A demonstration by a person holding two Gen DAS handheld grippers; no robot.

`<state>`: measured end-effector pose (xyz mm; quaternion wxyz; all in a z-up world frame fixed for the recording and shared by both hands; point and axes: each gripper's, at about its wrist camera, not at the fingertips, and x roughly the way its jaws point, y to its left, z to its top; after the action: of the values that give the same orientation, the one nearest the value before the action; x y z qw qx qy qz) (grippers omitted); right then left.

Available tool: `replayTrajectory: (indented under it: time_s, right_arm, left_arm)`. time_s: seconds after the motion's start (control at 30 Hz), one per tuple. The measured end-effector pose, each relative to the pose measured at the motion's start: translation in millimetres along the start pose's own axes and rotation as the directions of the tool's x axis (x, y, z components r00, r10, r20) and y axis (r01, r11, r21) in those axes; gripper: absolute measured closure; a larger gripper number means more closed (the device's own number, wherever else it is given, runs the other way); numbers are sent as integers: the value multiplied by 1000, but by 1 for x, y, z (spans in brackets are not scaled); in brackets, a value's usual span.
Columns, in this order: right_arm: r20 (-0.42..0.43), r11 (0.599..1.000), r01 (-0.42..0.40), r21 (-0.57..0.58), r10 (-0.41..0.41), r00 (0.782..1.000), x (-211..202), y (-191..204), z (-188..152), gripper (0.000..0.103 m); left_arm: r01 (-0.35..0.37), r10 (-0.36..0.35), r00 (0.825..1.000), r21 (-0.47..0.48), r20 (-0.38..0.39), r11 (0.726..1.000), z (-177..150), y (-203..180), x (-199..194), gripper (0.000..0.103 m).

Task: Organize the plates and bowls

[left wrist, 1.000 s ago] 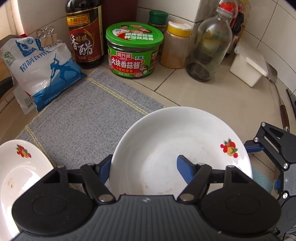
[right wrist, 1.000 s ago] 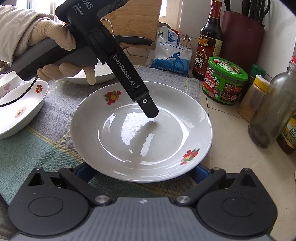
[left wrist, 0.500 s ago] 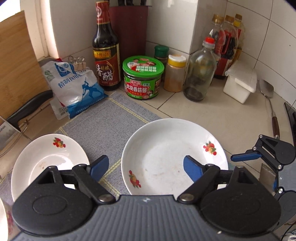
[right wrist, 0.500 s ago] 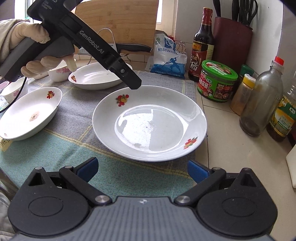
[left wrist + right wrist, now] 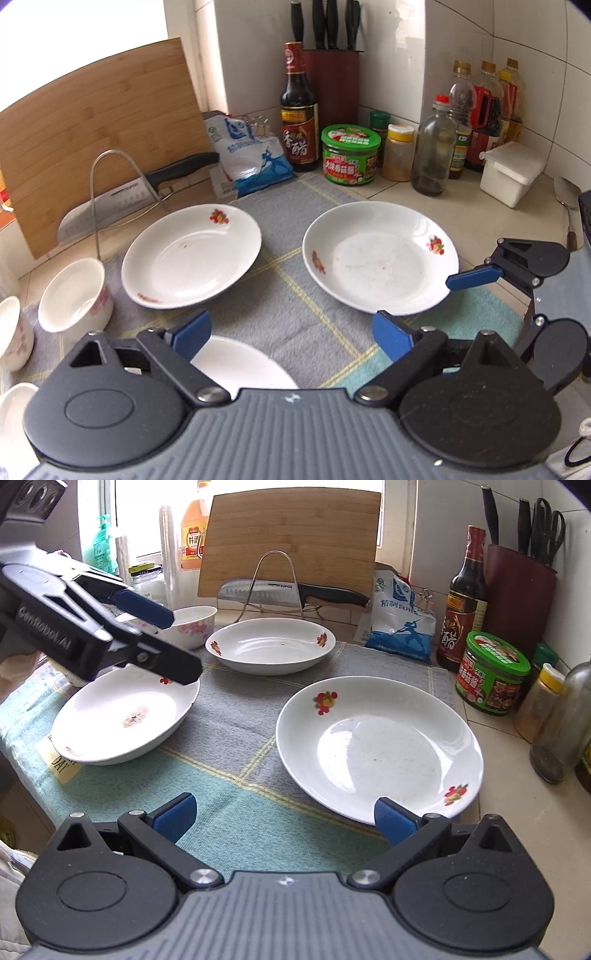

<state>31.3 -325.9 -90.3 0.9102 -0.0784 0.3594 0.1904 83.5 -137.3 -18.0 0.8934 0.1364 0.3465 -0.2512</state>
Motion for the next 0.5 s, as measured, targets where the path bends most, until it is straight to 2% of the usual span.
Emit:
replayTrajectory:
  time_s: [0.27,0.5]
  right_arm:
    - [-23,1000,-15,6,15,1000,17,30,13,0]
    - [-46,1000,-24,-14,23,999,29,66,30,0]
  left_arm:
    - [-45,41,998,-98,-44,994,-50,37,-43,9]
    - [-52,45,997,-108,-68,993,-87,67,-69,6]
